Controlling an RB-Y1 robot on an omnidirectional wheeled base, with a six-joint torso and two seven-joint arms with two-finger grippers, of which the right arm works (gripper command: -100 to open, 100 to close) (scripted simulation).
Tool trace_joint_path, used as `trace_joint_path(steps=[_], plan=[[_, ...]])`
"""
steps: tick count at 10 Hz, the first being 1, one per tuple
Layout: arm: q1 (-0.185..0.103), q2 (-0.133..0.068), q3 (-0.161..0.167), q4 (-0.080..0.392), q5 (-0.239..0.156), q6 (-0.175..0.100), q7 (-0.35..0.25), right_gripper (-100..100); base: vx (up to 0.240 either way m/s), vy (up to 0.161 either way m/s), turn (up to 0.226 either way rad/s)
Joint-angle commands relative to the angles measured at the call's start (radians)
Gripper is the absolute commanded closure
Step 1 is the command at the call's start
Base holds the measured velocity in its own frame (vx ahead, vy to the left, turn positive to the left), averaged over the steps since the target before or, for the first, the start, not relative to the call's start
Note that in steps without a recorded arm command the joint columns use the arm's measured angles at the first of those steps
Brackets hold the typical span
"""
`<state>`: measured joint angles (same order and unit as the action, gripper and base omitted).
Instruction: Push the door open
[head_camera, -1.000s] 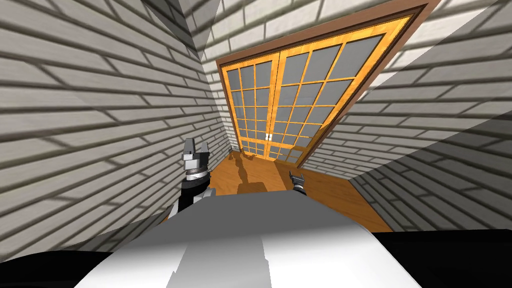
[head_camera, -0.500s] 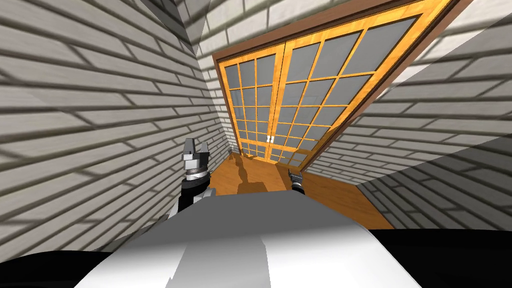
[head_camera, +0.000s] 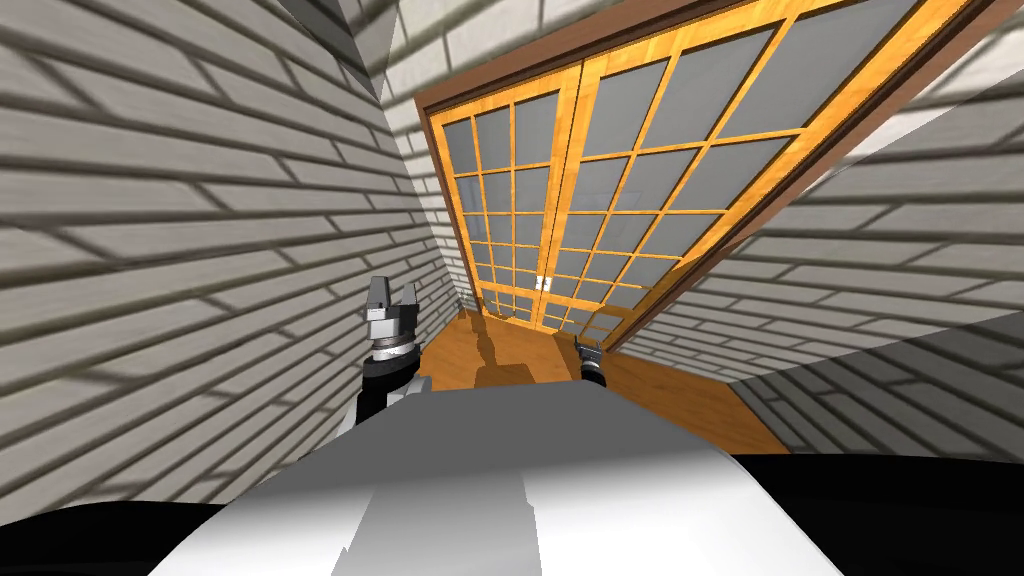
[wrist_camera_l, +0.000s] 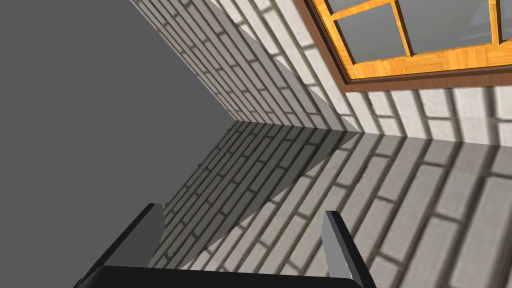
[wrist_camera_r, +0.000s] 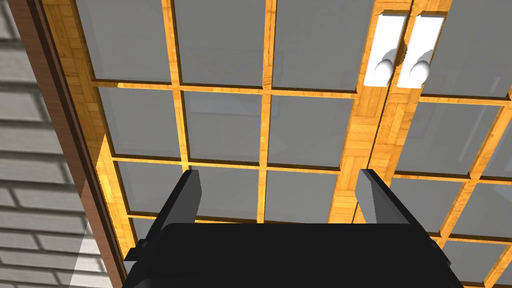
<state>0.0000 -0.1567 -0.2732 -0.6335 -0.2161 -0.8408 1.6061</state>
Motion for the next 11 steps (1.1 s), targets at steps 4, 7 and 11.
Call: trace_joint_path(steps=[4, 7, 11], plan=[[-0.028, 0.003, -0.002, 0.015, -0.005, 0.005, 0.006, -100, 0.207, 0.006, 0.005], [-0.046, 0.005, -0.003, 0.025, -0.008, 0.007, 0.009, -100, 0.196, 0.010, 0.005], [-0.066, 0.007, -0.003, 0.033, -0.011, 0.009, 0.012, -100, 0.220, -0.003, 0.008]])
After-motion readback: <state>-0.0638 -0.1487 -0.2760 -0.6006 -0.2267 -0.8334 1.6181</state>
